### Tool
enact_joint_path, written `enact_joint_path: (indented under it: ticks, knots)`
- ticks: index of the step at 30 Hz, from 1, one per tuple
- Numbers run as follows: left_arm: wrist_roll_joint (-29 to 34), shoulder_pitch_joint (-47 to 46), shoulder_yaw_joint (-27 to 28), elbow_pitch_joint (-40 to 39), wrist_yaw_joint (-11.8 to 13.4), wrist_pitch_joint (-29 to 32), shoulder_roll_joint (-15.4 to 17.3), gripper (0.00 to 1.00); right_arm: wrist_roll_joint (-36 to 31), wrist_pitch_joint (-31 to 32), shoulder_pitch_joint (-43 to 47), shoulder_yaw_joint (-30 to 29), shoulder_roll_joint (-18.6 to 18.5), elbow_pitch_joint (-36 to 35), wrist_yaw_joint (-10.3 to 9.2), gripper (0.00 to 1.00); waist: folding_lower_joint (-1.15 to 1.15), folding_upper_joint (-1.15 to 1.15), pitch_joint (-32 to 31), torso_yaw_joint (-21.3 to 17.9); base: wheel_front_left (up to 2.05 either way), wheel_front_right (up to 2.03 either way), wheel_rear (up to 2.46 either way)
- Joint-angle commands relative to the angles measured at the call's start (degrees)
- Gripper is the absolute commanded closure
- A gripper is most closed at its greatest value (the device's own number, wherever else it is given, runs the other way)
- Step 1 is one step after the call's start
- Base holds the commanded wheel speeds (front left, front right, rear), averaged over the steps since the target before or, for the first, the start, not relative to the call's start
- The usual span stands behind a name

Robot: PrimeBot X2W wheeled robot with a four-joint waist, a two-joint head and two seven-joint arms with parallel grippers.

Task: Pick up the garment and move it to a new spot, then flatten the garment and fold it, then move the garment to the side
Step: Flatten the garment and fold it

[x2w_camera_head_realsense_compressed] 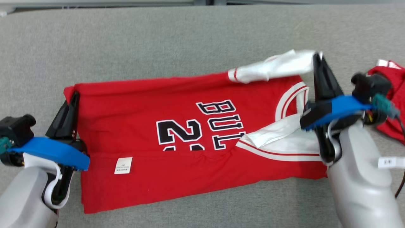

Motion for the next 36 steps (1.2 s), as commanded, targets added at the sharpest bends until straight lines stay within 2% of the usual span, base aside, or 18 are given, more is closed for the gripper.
enact_joint_path:
  ticks: [1, 10, 17, 18, 19, 20, 21, 28, 36]
  knots:
    - [0.53, 1.34, 0.78, 0.37, 0.09, -0.12, -0.17, 1.0, 1.46, -0.44, 2.63, 0.49, -0.2, -0.74, 0.0, 1.0, 0.01, 0.0, -2.68, -2.25, 0.0, 0.0, 0.0]
    - [3.96, 10.65, 3.05, 2.25, 0.09, -0.12, -3.59, 1.0, 8.16, -0.94, 16.34, 4.49, -0.23, -2.18, 0.0, 1.0, 0.01, 0.0, -7.2, -3.59, 0.0, 0.0, 0.0]
    - [5.98, 15.67, 3.85, 4.17, 0.09, -0.12, -6.88, 1.0, 10.36, -0.99, 20.09, 6.41, -0.25, 0.75, 0.0, 1.0, 0.01, 0.0, -9.28, -3.08, 0.0, 0.0, 0.0]
    - [6.15, 16.17, 4.28, 4.34, 0.09, -0.12, -7.33, 0.98, 10.78, -0.98, 20.21, 6.24, -0.25, 1.44, 0.0, 1.0, 0.01, 0.0, -9.54, -2.9, 0.0, 0.0, 0.0]
    - [6.63, 16.6, 4.51, 4.47, 0.09, -0.12, -7.81, 0.79, 11.0, -0.96, 20.15, 5.92, -0.25, 2.15, 0.0, 0.74, 0.01, 0.0, -9.8, -2.57, 0.0, 0.0, 0.0]
    - [7.06, 17.14, 4.67, 4.52, 0.09, -0.12, -8.26, 0.37, 11.28, -0.97, 19.78, 5.61, -0.23, 2.65, 0.0, 0.27, 0.01, 0.0, -9.94, -2.23, 0.0, 0.0, 0.0]
    - [7.45, 17.62, 4.99, 4.86, 0.09, -0.11, -8.74, 0.0, 11.24, -0.97, 19.24, 5.05, -0.24, 3.04, 0.0, 0.0, 0.01, 0.0, -10.14, -1.82, 0.0, 0.0, 0.0]
    - [12.25, 19.51, 10.34, 5.51, 0.09, -0.11, -11.48, 0.0, 6.59, -0.97, 14.79, 1.12, -0.25, 8.5, 0.0, 0.0, 0.01, 0.0, -10.84, 1.57, 0.0, 0.0, 0.0]
    - [13.79, 19.85, 11.2, 4.83, 0.09, -0.12, -12.88, 0.0, -1.31, 3.06, 9.23, -3.26, -0.16, 22.4, 0.0, 0.0, 0.01, 0.0, -10.05, 5.18, 0.0, 0.0, 0.0]
